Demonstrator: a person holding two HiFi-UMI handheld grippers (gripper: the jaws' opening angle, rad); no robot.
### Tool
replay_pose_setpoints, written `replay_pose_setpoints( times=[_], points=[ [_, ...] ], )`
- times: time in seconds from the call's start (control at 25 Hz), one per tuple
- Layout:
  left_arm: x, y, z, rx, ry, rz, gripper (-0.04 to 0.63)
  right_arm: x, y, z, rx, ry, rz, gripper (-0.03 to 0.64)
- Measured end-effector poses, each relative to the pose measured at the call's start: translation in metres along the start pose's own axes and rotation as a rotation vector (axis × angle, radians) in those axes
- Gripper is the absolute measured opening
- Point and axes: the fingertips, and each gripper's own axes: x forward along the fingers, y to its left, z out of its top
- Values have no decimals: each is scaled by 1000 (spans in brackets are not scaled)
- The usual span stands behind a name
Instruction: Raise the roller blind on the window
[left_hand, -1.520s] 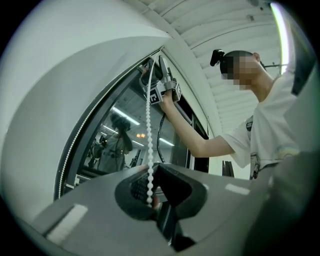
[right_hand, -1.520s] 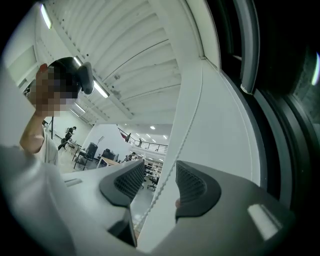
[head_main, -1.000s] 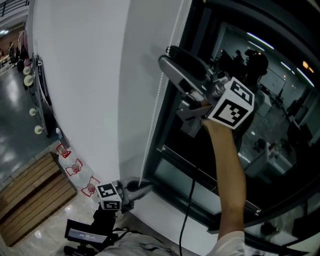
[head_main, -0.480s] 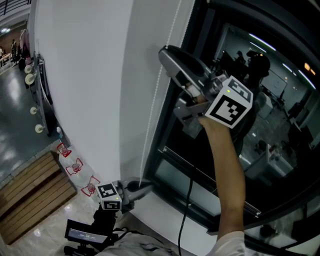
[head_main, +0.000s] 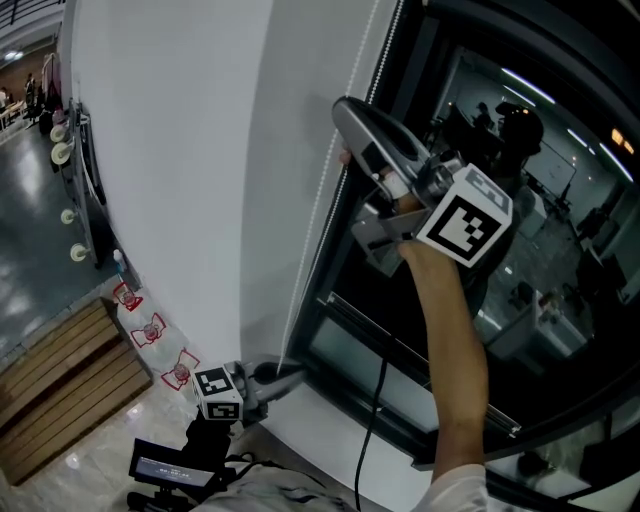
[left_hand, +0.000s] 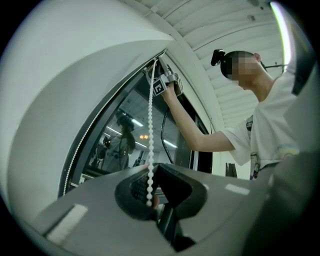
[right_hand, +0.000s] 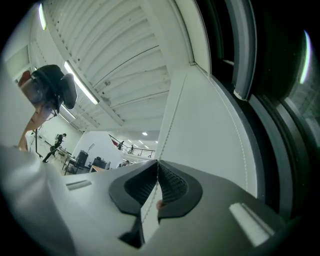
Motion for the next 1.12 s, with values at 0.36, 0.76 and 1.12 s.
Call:
replay_pose_setpoints(
  times=[0.36, 0.76, 1.12],
  points=[
    [5, -2, -3, -1, 5, -18, -2, -19, 14, -9, -36, -1, -23, 8],
    [7, -5, -5, -8, 13, -27, -2, -60, 38, -111, 33, 142, -55, 6],
    [3, -3, -10, -25, 23, -18, -2, -97, 71, -214, 158, 289, -66, 6]
  ],
)
